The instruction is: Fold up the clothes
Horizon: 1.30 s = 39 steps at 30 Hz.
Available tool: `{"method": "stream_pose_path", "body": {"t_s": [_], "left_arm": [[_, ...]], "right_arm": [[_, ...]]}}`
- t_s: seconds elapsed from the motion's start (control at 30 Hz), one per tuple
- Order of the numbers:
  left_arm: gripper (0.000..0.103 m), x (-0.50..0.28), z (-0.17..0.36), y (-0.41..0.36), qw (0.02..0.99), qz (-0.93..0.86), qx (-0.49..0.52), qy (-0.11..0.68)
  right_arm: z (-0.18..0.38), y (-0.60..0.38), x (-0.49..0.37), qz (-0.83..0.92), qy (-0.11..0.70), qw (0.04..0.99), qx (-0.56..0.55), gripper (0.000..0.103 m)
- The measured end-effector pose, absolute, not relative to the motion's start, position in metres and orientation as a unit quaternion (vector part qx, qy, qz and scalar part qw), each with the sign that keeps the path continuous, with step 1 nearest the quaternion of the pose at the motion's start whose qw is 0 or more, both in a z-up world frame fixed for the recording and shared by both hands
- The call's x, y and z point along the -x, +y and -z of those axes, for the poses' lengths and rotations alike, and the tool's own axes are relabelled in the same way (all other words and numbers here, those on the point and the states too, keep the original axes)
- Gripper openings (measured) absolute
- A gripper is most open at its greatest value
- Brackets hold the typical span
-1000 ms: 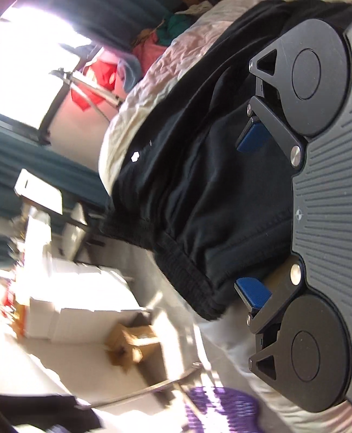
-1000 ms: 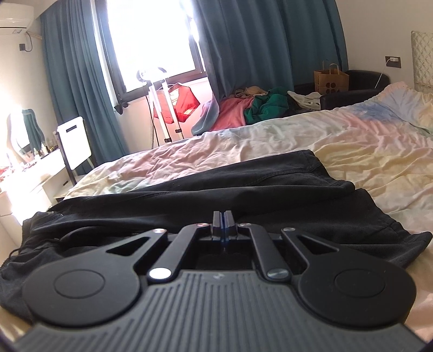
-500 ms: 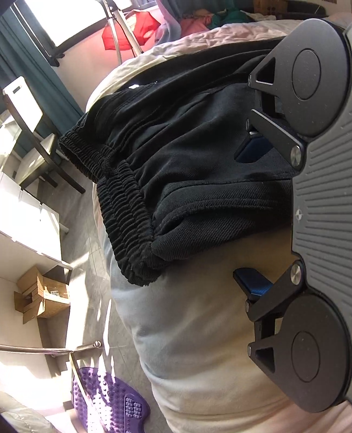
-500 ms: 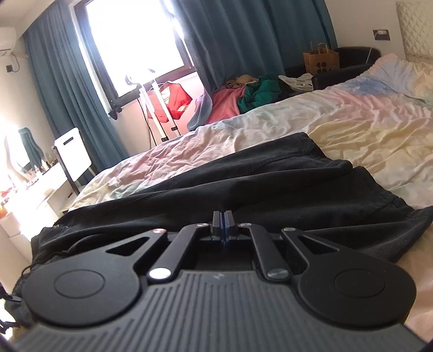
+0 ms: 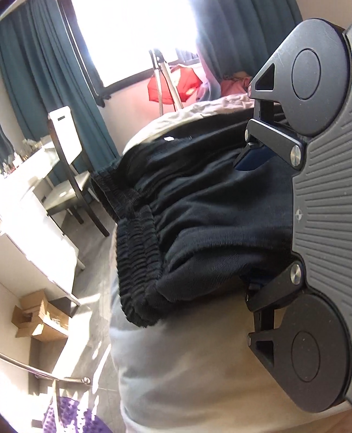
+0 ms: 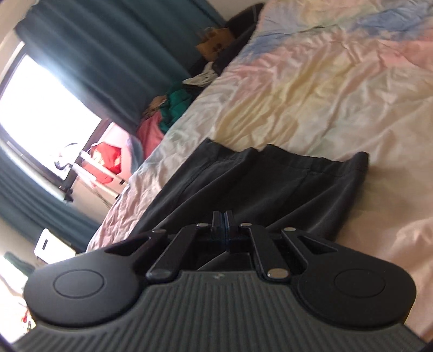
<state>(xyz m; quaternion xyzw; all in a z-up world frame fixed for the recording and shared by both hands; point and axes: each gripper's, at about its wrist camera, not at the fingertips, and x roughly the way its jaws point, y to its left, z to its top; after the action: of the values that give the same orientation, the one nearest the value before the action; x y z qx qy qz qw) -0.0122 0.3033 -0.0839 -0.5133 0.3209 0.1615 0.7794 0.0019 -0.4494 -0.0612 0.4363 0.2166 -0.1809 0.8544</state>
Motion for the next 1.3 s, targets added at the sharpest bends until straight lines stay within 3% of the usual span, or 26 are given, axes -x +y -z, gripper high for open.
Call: {"method": "stream_pose_path", "body": {"t_s": [0.07,0.2,0.3,0.33,0.63,0.8,1.0,1.17,1.3], "left_arm": [[0.066,0.012,0.093,0.311,0.762,-0.173,0.529,0.332],[0.067,0.010,0.094,0.310,0.767,-0.172,0.528,0.322],[0.067,0.008,0.094,0.307,0.770,-0.153,0.537,0.310],[0.066,0.009,0.094,0.306,0.768,-0.147,0.543,0.305],[0.065,0.015,0.100,0.311,0.750,-0.145,0.571,0.300],[0.066,0.009,0.105,0.314,0.754,-0.146,0.561,0.309],[0.066,0.003,0.105,0.310,0.757,-0.126,0.565,0.303],[0.065,0.001,0.108,0.311,0.753,-0.137,0.564,0.310],[0.062,-0.003,0.114,0.314,0.748,-0.146,0.564,0.318]], "right_arm": [[0.075,-0.466,0.001,0.213,0.220,0.827,-0.472,0.006],[0.103,-0.485,0.008,0.248,0.233,0.772,-0.537,0.011],[0.114,-0.485,0.006,0.270,0.247,0.754,-0.546,0.046],[0.116,-0.485,0.006,0.279,0.247,0.749,-0.547,0.051],[0.119,-0.494,0.016,0.371,0.224,0.720,-0.542,0.051],[0.142,-0.500,0.004,0.294,0.255,0.699,-0.600,0.051],[0.113,-0.478,-0.018,0.198,0.233,0.777,-0.550,0.051],[0.116,-0.473,-0.030,0.244,0.299,0.768,-0.512,0.051],[0.143,-0.474,-0.019,0.269,0.318,0.710,-0.568,0.049]]}}
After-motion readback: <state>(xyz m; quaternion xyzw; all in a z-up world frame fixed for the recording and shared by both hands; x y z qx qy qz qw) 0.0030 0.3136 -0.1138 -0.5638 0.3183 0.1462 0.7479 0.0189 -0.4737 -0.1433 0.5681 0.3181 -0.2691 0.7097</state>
